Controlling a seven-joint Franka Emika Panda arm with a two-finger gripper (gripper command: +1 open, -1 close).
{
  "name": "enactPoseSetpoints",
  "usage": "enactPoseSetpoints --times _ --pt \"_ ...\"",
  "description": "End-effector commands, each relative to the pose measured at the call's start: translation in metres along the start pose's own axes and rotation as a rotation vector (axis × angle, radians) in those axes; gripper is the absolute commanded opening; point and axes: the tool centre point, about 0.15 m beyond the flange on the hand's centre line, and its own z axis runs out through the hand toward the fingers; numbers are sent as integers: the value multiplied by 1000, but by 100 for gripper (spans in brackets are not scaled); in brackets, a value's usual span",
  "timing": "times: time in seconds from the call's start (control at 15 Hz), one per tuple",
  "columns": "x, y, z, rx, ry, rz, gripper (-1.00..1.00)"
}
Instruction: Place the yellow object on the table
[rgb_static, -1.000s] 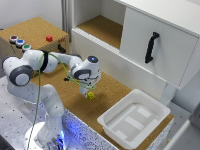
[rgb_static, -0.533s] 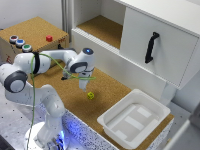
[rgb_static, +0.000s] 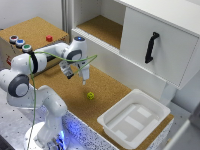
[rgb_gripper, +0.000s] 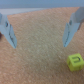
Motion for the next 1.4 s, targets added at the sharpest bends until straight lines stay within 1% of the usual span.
enactPoseSetpoints --times 0.0,0.67,0.73,0.8,0.93,1.07,1.27,1.33 --pt "8 -15 -29 17 -31 -113 100" --pt "8 -15 -29 17 -31 -113 100" --pt "2 -14 -22 15 21 -92 100" --pt "0 -14 -27 8 30 -87 100" --pt "10 -32 -53 -3 83 -106 100" --pt "17 -57 -81 3 121 -115 100" --pt "18 -104 -115 81 125 -146 100" --pt "18 -129 -131 84 132 -190 100"
